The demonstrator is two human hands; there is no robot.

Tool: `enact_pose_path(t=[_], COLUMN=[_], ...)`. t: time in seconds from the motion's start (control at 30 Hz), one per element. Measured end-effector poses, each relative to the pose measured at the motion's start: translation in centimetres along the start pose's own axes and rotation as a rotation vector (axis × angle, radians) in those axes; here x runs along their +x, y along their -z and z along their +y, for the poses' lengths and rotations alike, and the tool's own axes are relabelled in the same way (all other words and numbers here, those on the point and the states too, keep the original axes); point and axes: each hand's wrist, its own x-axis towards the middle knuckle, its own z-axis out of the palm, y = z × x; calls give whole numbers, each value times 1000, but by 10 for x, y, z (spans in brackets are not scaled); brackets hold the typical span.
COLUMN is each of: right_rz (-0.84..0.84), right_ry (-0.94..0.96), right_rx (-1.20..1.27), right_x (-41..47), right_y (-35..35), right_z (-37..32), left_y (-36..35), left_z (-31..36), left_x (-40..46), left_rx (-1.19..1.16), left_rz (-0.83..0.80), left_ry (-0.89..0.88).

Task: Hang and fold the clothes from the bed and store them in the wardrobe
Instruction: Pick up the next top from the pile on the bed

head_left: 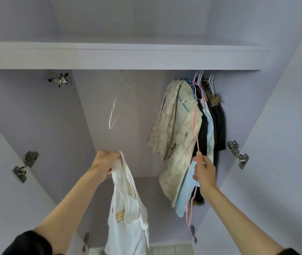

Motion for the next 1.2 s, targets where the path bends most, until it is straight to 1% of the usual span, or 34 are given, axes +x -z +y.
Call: enact_pose_path(t=[0.07,0.17,0.3,0.37,0.5,0.57,0.67,0.77,0.87,1.0,1.1,1.2], right_rz=[36,-58,-170,-208,-263,-255,-252,-290,-301,-331,-371,-364], right_ry=[13,23,49,65,124,135,140,154,169,127,165,195], right_rx=[-69,-233,-484,-559,-541,-547,-511,-526,-567,-551,-611,-638], right_x=[-3,-10,-18,-21,-29,-31,-30,-32,-37,-40,-46,-50], right_y=[4,9,9,9,4,7,19,22,11,-2,-17,-41], right_z=[2,-4,-14,-14,-13,-15,-22,-26,-27,-31,-36,-41], left_y=[1,11,23,25,17,15,20,22,15,16,12,1], left_z=[-14,-28,-28,-25,-23,-23,-22,-20,-14,2,17,29], left_x=[1,3,9,9,4,4,5,7,-1,-8,-20,-37], left_rx=[29,48,36,55,119,120,111,159,293,498,579,633], left_rz=[3,32,34,16,-44,-18,54,35,11,103,108,86], left_ry=[52,102,79,51,-39,-63,-52,-55,-158,-331,-446,-561])
